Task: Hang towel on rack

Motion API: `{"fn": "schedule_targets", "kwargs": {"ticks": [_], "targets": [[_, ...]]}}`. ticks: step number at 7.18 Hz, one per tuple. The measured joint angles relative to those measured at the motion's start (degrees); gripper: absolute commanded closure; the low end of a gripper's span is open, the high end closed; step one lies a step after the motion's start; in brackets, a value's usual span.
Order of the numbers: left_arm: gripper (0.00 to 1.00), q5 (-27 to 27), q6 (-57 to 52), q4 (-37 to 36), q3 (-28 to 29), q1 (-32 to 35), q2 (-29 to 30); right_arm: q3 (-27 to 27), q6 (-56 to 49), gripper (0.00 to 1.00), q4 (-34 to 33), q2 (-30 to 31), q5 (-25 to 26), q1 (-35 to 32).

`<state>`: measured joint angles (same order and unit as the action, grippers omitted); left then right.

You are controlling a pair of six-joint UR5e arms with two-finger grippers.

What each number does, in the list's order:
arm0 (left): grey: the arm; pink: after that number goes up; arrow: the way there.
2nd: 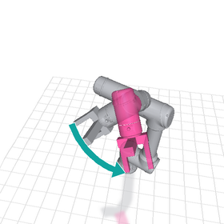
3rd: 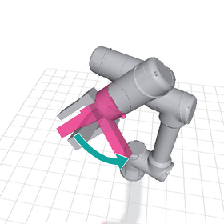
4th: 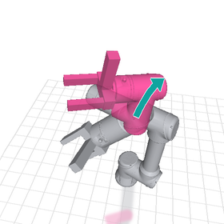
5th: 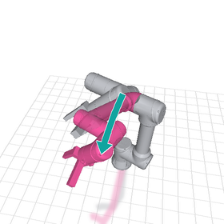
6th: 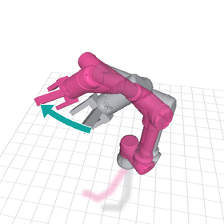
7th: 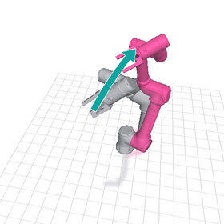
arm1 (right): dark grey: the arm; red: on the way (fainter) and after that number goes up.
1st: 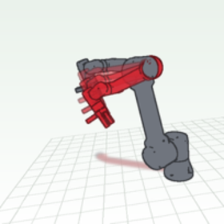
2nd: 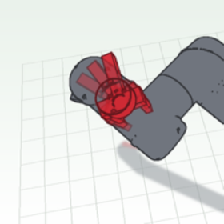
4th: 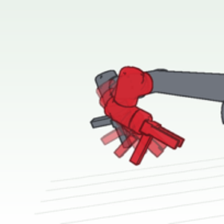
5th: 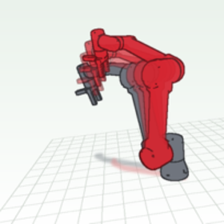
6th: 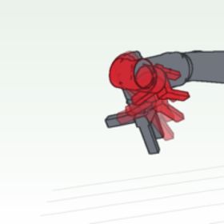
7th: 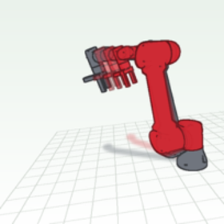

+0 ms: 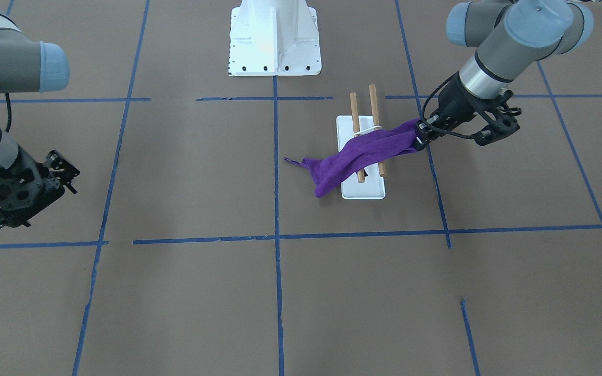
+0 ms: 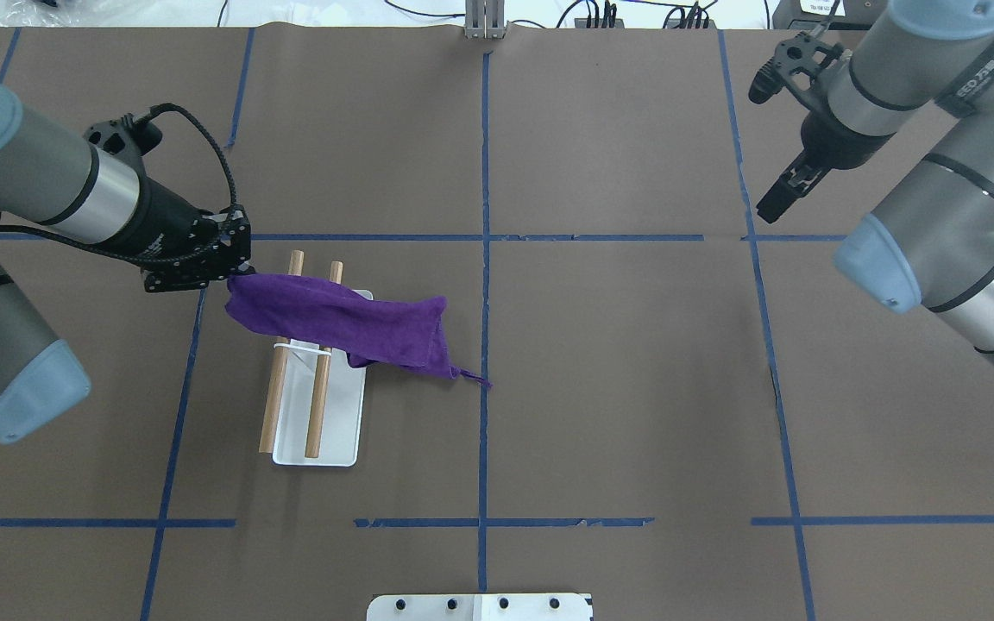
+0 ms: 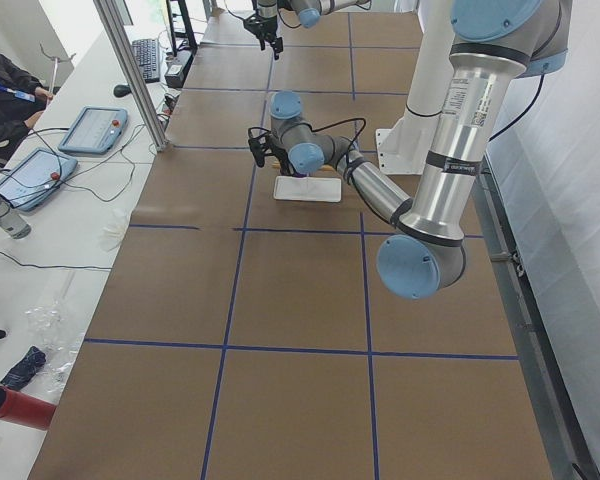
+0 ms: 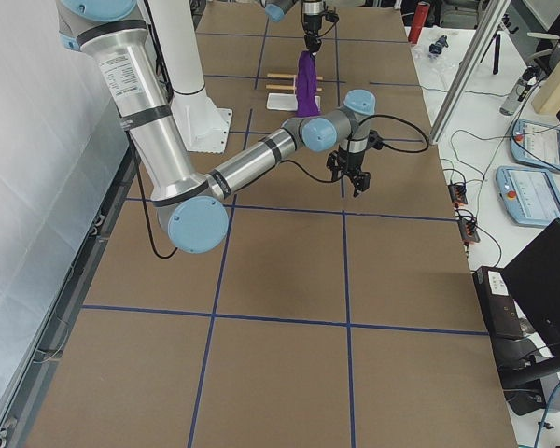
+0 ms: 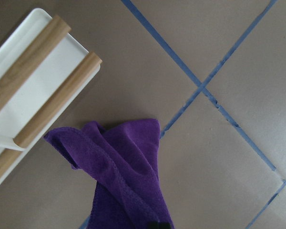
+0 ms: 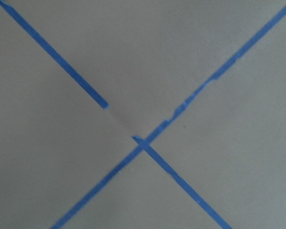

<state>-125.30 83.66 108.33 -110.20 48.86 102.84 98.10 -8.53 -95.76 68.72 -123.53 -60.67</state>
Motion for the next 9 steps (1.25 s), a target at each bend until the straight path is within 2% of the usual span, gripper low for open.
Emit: {"fn": "schedule_targets", "kwargs": {"ticks": [1, 2, 3, 5, 6, 7, 9], "targets": [[1.0, 0.7, -3.4, 0.0, 0.3, 0.5, -1.6, -1.0, -4.3, 0.0, 0.0, 1.7, -1.4, -2.4], [0.58, 1.8, -5.3, 0.1, 0.6, 0.6, -2.4, -1.4, -7.0, 0.0, 0.1, 3.1, -2.4, -4.1], [0.01, 3.0, -6.0, 0.2, 1.0, 0.6, -2.9, -1.5, -8.2, 0.0, 0.1, 3.9, -2.9, -4.9], [0.0, 3.7, -9.0, 0.3, 1.8, 0.6, -3.3, -1.6, -8.6, 0.0, -0.1, 5.1, -3.5, -6.5], [0.0, 3.7, -13.8, 0.3, 1.6, 0.8, -4.3, -1.8, -8.2, 0.0, -0.2, 6.7, -4.0, -8.5], [0.0, 3.6, -22.1, 0.2, 1.3, 2.3, -6.6, -2.4, -8.0, 0.0, -0.2, 9.1, -4.2, -11.5], [0.0, 3.2, -45.7, -0.4, 2.4, 9.9, -11.8, -4.7, -7.9, 0.0, 0.0, 14.8, -4.7, -18.1]]}}
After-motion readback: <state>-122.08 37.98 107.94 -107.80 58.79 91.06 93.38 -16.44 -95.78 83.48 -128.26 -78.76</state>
